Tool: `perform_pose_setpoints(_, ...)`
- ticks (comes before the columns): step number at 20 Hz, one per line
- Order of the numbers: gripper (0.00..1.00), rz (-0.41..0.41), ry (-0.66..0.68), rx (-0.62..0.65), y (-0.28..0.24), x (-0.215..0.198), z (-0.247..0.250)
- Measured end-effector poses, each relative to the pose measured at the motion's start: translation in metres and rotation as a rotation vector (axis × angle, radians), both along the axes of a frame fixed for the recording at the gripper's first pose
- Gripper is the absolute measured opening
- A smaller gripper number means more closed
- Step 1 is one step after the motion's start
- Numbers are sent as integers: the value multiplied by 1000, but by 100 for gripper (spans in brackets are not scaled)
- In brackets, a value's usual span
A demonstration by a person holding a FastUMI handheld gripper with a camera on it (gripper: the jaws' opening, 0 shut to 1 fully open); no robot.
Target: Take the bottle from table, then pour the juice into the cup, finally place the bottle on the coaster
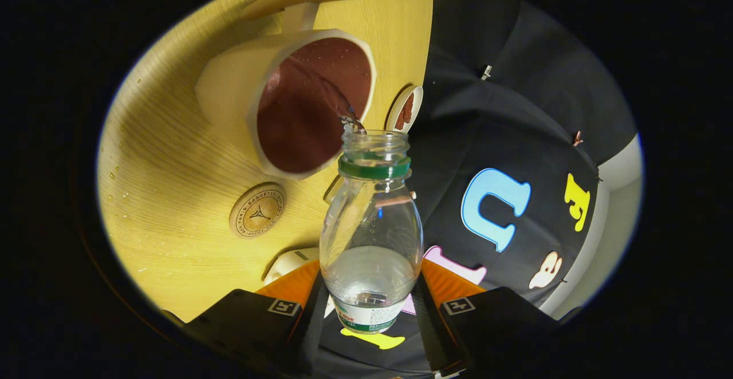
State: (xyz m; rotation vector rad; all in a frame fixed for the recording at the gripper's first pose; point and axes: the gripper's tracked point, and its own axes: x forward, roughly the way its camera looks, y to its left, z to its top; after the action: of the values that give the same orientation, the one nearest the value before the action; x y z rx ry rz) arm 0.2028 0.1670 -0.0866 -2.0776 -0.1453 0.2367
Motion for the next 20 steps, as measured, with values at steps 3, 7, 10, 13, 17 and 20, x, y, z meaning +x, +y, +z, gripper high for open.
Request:
perform_pose_setpoints(3, 74, 7, 0, -20, 2, 1, 2)
perform_pose_setpoints(7, 75, 20, -6, -55, 3, -1, 5)
perform_pose_setpoints(10, 74, 29, -11, -71, 6, -1, 9)
perform_pose_setpoints(13, 74, 40, -13, -90, 8, 0, 11)
perform_pose_setpoints(17, 74, 49, -8, -114, 9, -1, 9)
perform_pose_setpoints(20, 74, 58, -11, -144, 9, -2, 14)
